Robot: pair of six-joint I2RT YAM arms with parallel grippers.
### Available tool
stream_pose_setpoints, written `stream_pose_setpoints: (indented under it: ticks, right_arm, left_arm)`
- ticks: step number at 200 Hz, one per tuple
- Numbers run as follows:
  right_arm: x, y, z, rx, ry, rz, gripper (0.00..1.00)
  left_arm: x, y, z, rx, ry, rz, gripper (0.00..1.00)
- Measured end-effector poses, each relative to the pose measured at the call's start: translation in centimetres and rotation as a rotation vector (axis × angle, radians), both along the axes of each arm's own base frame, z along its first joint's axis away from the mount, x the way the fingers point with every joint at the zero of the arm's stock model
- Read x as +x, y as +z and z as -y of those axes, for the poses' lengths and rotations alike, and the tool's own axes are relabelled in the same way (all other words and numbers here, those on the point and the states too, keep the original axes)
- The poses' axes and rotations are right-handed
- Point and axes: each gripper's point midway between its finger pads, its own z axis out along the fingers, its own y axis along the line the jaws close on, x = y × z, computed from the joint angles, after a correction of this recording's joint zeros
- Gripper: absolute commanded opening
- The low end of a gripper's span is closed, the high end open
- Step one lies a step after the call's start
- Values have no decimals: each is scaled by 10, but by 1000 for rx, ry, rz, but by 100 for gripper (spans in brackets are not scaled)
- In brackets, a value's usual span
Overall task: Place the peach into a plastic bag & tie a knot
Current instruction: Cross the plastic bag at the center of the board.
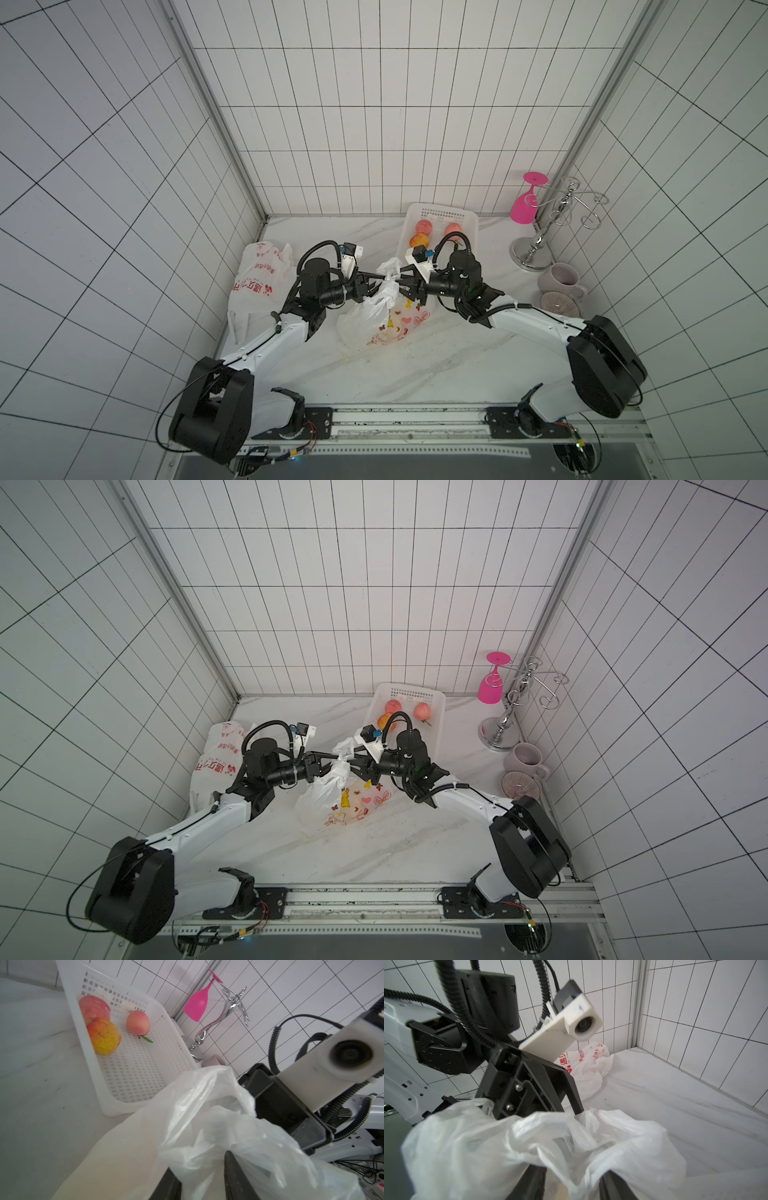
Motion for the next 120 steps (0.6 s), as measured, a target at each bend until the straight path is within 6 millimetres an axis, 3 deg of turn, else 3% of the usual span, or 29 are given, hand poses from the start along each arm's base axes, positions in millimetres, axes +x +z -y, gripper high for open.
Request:
stream_pose_setpoints:
  ticks: [36,53,85,120]
  right_arm:
    - [2,-4,0,-22,-20,11,49]
    - [3,-3,0,-16,-24,4,47]
    - [5,8,-1,35,-33,-6,46]
    - [14,32,7,124,-57,2,46]
  left_arm:
    - [-13,12,17,-29,-84,55,38]
    - [-11,14,20,-36,-99,62,44]
    - [-8,20,20,-51,-98,71,62]
    - [-16,21,19,-36,-120,70,69]
